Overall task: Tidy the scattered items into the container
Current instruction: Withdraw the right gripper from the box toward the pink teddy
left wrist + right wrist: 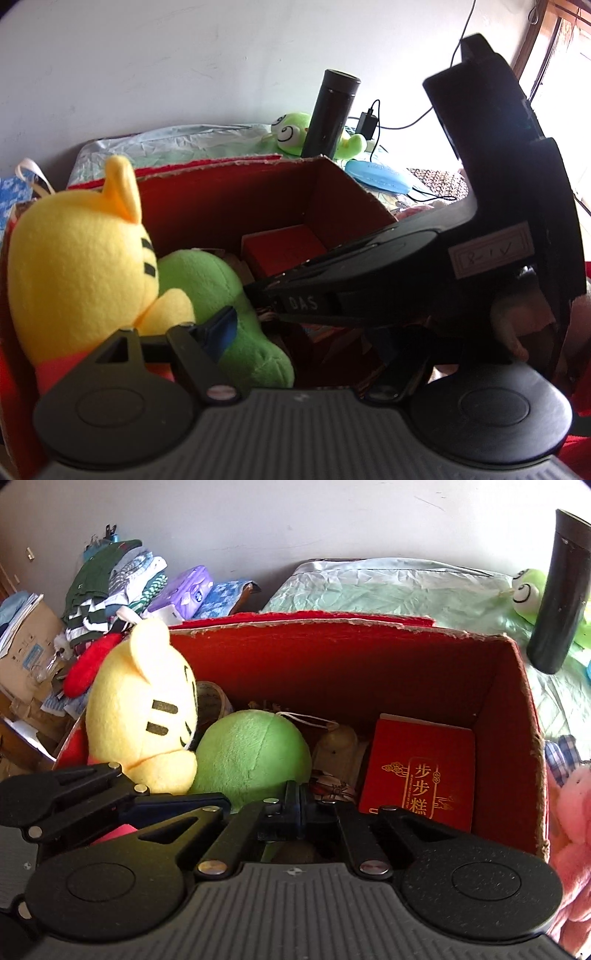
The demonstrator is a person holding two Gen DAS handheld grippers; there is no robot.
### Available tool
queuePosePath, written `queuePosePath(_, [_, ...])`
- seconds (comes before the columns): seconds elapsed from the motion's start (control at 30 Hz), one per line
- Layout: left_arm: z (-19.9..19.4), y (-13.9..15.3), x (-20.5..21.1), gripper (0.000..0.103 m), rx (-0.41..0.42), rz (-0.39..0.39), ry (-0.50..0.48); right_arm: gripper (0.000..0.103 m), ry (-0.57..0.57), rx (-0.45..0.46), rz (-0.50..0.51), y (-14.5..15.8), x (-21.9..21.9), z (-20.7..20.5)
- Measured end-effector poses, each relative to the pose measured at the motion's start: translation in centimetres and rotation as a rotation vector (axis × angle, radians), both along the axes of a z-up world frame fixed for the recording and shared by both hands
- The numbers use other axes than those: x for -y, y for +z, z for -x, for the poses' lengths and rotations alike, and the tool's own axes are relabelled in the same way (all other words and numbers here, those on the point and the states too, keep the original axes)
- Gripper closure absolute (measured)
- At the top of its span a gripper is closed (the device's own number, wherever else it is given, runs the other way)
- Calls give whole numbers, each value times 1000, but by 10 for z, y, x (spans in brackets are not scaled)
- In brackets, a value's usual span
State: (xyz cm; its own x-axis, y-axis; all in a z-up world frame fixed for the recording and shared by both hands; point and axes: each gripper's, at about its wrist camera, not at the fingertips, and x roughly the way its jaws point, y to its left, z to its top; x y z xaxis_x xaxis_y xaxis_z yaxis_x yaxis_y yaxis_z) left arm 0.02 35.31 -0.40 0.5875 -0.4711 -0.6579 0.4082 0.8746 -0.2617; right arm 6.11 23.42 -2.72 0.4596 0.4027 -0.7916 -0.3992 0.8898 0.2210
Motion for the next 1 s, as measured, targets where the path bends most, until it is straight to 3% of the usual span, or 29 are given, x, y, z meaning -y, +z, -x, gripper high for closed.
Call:
queuePosePath(0.17, [2, 0, 7, 21, 12, -31, 2, 87, -39, 3, 18, -1, 8, 1])
queuePosePath(0.33, [3, 1, 10, 20, 10, -46, 15, 87, -80, -22, -61, 3, 24, 7])
queuePosePath(0.57, [2, 3, 17, 19, -2, -85, 49, 86, -113, 1, -86, 5, 33, 24])
queuePosePath(0.7, [2, 8, 20, 3, -10, -119, 101, 83, -146, 28, -125, 10, 43, 36])
queuePosePath(0.8, [4, 10, 21, 3, -25, -122, 127, 77, -182, 43, -156, 14, 53, 43])
queuePosePath(1.0, [18, 21, 28, 3, 26, -183, 156, 77, -242, 84, -222, 20, 70, 59])
